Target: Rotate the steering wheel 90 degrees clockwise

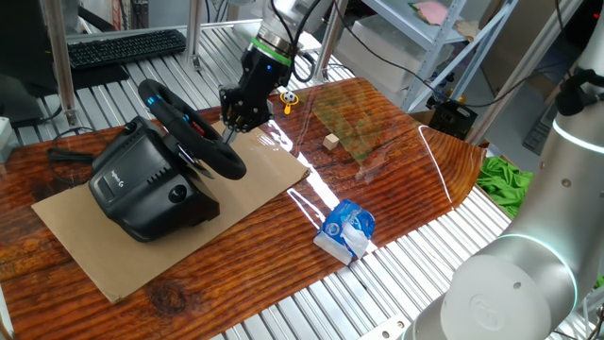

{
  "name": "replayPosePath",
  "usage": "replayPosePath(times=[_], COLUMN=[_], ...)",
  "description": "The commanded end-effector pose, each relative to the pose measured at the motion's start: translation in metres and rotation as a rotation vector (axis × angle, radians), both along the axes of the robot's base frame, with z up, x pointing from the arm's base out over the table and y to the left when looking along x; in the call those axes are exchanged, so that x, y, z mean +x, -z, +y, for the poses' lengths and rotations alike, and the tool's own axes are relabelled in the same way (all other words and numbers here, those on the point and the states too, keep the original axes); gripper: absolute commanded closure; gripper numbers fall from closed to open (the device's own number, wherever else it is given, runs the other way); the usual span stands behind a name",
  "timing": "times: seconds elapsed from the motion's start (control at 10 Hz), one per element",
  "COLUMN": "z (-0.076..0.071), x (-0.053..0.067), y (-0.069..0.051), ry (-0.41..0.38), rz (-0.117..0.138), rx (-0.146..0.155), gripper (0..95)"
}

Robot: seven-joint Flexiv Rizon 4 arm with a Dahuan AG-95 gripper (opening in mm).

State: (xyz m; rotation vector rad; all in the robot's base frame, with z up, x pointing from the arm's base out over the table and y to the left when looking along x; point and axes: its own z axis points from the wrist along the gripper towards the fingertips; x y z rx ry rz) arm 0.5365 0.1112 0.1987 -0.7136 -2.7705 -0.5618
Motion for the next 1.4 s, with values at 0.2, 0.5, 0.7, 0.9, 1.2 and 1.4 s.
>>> replayPosePath(times=[0.2,0.5,0.7,0.9,1.2,1.4], z=[-0.0009,-0.0009,-0.0009,-0.0009,-0.0009,-0.0009], x=[-0.0026,-0.0026,-0.0026,-0.0026,-0.0026,-0.0026], y=[-0.0001,-0.0001,-0.0001,-0.0001,-0.0001,-0.0001], ry=[-0.062,-0.113,-0.207,-0.278,-0.330,-0.339], rz=[-0.046,-0.065,-0.086,-0.103,-0.125,-0.132], rx=[-0.032,-0.035,-0.044,-0.064,-0.077,-0.088], gripper=[95.0,95.0,95.0,95.0,95.0,95.0])
